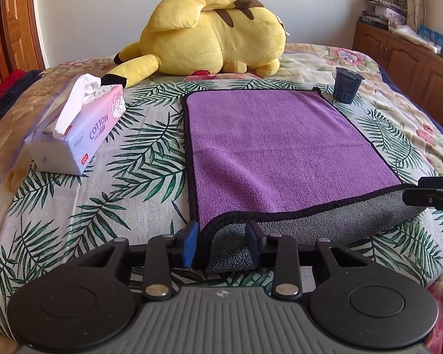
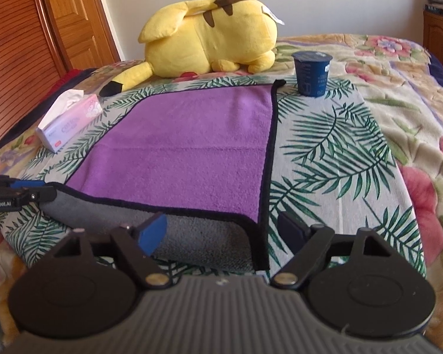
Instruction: Fold towel
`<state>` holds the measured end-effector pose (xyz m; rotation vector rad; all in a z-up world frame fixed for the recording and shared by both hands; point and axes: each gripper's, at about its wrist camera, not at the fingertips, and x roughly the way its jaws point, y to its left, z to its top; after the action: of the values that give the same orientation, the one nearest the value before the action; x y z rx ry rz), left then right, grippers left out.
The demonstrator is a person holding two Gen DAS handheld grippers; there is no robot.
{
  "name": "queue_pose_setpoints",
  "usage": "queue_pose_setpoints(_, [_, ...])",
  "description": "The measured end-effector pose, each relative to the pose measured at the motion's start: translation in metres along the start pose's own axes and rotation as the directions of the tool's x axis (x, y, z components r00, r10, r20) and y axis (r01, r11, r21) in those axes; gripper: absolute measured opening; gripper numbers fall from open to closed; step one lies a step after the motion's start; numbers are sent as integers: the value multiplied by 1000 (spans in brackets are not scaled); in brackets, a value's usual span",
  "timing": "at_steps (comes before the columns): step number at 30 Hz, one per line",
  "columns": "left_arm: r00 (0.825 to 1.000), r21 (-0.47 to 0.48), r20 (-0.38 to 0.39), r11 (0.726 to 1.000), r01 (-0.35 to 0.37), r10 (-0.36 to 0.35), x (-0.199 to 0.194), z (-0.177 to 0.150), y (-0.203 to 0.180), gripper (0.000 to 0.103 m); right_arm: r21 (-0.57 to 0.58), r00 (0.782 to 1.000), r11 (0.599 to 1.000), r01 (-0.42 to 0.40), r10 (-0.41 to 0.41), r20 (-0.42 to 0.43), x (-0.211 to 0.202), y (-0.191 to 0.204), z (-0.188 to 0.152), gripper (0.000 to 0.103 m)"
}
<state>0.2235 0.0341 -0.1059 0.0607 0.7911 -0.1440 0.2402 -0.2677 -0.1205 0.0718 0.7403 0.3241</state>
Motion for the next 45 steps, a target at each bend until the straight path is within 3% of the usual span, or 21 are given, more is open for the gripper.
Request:
queue_pose_setpoints(5, [1000,-5,-12,1000,-4,4,2,-1,1,8,1,999,1000,-22,22,-33,2,1,-2,76])
queue_pose_setpoints(10, [1000,-11,-9,1000,-10,10,1,-1,2,0,7,997,999,-47,47,-56,2,0,-1,63])
queue_pose_setpoints(12, [1000,-11,-10,1000,-9,9,1,-1,3,0,11,998,998,-54,55,-43,0,-2,0,52])
queue_pose_setpoints(16, [999,-4,-36,1000,-18,17,5,-3,2,0,7,998,999,-32,33,-52,1,-3,1,45])
queue_pose_setpoints(18, [999,-5,-36,1000,-17,17,5,-3,2,0,7,998,1000,-3,3,-56,2,-5,0,35])
queue_pose_setpoints(25, [1000,-6,-23,1000,-5,5,2,-3,2,0,1,998,1000,-16,16,-63,2,-5,-1,17])
queue_pose_setpoints(26, [1000,-6,-20,1000,-3,3,1,-2,2,0,-4,998,1000,-11,10,-63,2,-4,-1,11])
queue_pose_setpoints(30, [1000,-11,-1,1000,12,-12,-3,-1,1,0,-14,999,1000,-6,6,-47,0,-4,-1,5])
queue_pose_setpoints(45, [996,-3,89,1000,18,-17,-23,10,-6,0,-67,999,998,4,-1,42,-12,0,5,4])
